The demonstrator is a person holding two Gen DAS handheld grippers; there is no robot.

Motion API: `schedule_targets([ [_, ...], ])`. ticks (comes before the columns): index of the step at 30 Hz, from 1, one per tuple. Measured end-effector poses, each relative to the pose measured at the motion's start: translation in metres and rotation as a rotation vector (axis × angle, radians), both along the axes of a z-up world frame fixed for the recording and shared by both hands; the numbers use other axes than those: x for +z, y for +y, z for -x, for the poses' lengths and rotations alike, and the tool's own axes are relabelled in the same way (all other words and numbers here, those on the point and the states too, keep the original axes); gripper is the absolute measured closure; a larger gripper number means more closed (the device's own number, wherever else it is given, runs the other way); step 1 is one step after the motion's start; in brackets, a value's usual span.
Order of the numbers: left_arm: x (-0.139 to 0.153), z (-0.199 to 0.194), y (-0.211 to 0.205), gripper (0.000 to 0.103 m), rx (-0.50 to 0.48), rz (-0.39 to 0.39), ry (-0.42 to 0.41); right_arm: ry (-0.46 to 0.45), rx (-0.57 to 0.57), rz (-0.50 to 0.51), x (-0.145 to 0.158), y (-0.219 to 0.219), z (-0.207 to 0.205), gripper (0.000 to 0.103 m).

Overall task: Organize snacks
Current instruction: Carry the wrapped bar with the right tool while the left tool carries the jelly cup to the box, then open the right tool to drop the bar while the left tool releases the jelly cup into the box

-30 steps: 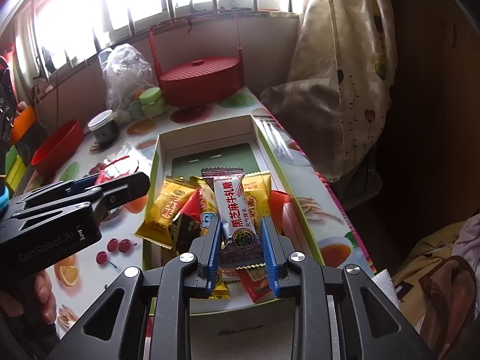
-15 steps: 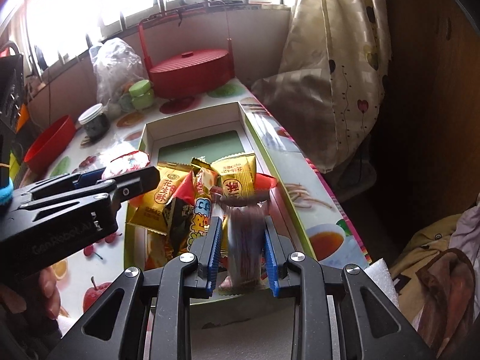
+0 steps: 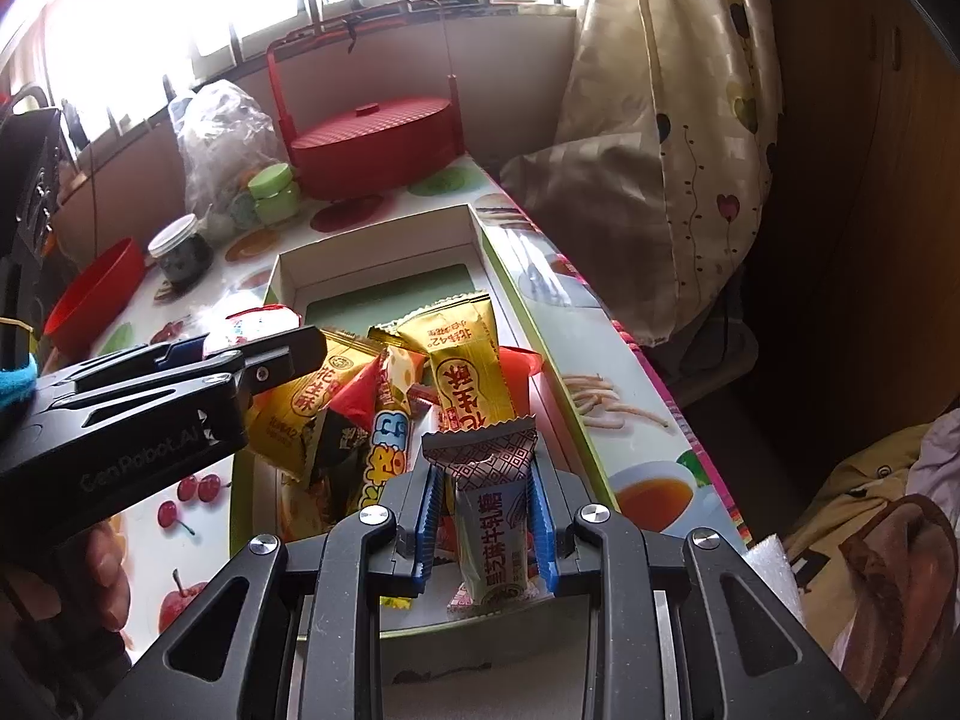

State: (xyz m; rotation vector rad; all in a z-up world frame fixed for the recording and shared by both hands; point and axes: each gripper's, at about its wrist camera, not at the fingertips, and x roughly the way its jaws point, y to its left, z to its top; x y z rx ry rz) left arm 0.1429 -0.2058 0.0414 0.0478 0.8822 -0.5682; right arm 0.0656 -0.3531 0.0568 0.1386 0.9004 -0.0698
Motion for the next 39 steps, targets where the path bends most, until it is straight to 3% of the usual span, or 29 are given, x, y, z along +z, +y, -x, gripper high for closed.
schedule_targets([
  [22,-0.009,-0.014,-0.009,0.056,0.041,-0.051,0.006,-0.016,0.004,-0.032,-0.008,-0.006,-0.024,0.077],
  [32,-0.006,-0.012,-0.008,0.052,0.046,-0.044,0.007,-0.028,0.005,-0.031,-0.006,-0.007,-0.023,0.064],
  [35,-0.004,-0.01,-0.008,0.044,0.042,-0.039,0.005,-0.028,0.002,-0.025,-0.006,-0.006,-0.023,0.061],
  [39,0.003,-0.004,-0.005,0.044,0.041,-0.033,-0.005,-0.037,-0.001,-0.024,-0.003,-0.007,-0.019,0.058],
])
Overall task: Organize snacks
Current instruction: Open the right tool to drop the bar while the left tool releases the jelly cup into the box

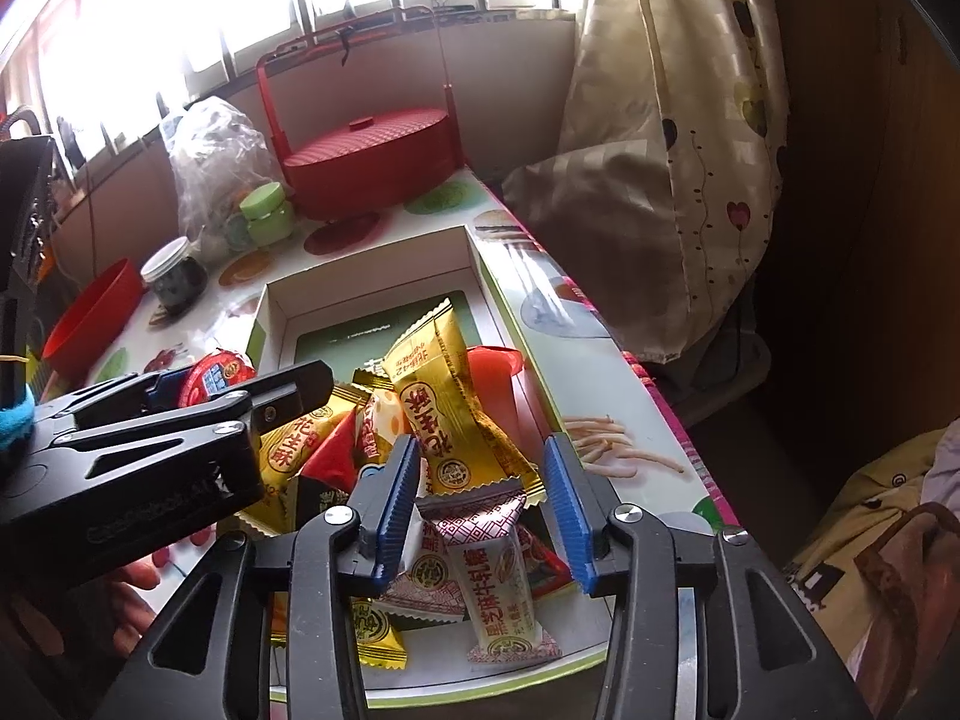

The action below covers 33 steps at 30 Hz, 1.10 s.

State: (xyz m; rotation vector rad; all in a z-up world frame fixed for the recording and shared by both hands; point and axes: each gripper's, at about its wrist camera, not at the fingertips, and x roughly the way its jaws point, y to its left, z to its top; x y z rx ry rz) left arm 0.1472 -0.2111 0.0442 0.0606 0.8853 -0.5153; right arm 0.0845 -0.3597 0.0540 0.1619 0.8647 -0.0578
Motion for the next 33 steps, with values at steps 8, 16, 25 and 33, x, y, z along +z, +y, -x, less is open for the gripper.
schedule_targets([
  [8,0.016,0.022,0.011,0.044,-0.017,0.011,-0.04,-0.011,-0.012,0.001,0.006,0.0,0.016,0.05],
  [16,0.021,0.049,0.028,0.043,-0.005,0.0,-0.055,-0.026,-0.021,-0.001,0.015,0.003,0.038,0.049],
  [25,0.0,0.089,0.046,0.043,0.004,-0.04,-0.02,-0.016,-0.001,0.024,0.019,0.017,0.071,0.049],
  [33,-0.025,0.119,0.055,0.043,0.021,-0.104,0.005,0.017,-0.006,0.025,0.008,0.026,0.099,0.048],
])
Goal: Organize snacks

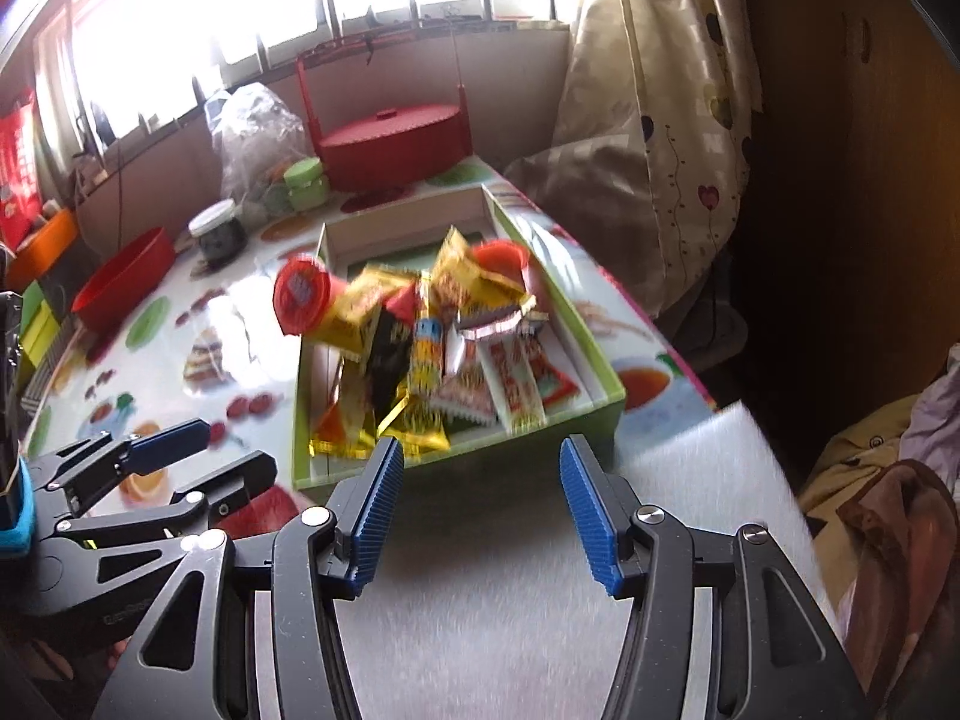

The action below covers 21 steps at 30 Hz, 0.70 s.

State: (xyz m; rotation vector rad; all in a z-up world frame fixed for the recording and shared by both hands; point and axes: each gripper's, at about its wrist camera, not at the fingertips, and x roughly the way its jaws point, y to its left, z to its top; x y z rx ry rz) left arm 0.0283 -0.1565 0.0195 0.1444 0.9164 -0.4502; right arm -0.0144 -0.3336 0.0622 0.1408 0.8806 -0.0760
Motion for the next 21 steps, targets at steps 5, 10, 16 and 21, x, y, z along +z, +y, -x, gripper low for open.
schedule_targets([
  [5,-0.005,0.01,0.004,0.043,0.008,0.005,0.008,0.035,-0.006,0.004,-0.015,0.003,0.009,0.048],
  [10,-0.013,0.015,0.006,0.043,0.028,-0.009,0.025,0.064,-0.016,0.016,-0.026,0.007,0.015,0.048],
  [16,-0.015,0.017,0.007,0.043,0.045,-0.005,0.015,0.056,-0.016,0.053,-0.03,0.012,0.016,0.046],
  [21,-0.016,0.019,0.007,0.043,0.072,0.002,0.003,0.035,-0.029,0.095,-0.033,0.018,0.019,0.045],
])
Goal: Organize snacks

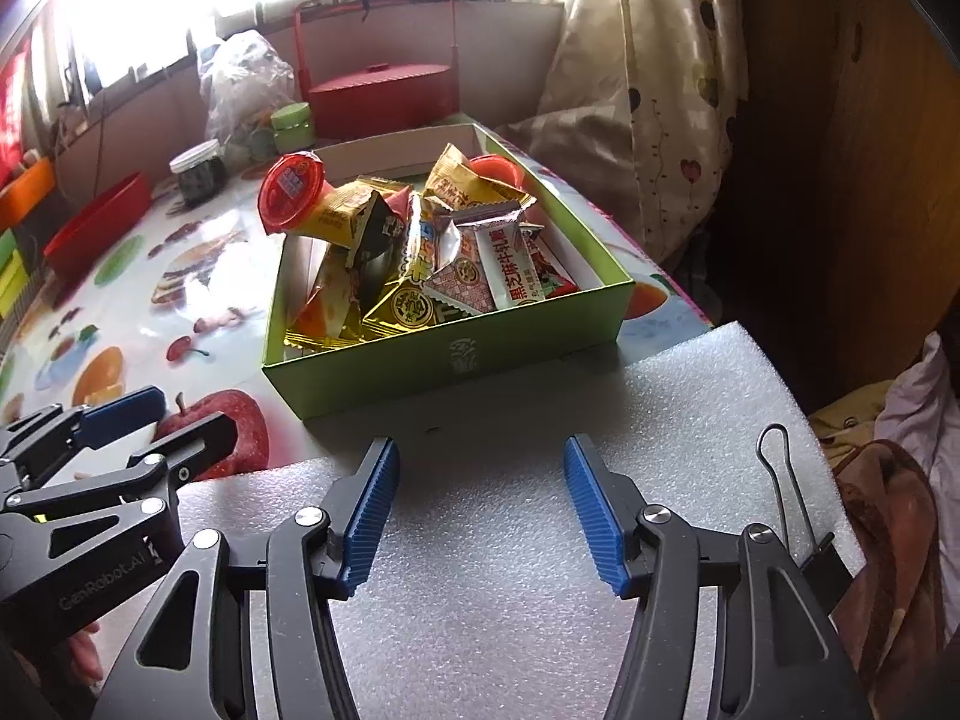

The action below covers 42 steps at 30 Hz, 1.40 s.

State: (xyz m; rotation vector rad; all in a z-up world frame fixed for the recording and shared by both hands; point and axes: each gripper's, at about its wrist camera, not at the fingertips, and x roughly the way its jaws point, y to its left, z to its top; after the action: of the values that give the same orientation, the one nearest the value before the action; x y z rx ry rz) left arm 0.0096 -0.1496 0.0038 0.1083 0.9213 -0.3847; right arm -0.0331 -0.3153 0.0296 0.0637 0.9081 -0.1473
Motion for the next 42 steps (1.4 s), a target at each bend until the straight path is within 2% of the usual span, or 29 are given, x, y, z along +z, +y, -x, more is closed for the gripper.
schedule_targets([
  [8,-0.002,0.0036,-0.0064,0.043,0.008,-0.051,-0.022,-0.016,-0.014,0.003,-0.0008,0.0004,0.0017,0.045],
  [42,-0.0011,0.004,-0.0039,0.043,0.012,-0.037,-0.024,-0.03,-0.02,0.003,-0.0006,-0.0027,0.0034,0.045],
])
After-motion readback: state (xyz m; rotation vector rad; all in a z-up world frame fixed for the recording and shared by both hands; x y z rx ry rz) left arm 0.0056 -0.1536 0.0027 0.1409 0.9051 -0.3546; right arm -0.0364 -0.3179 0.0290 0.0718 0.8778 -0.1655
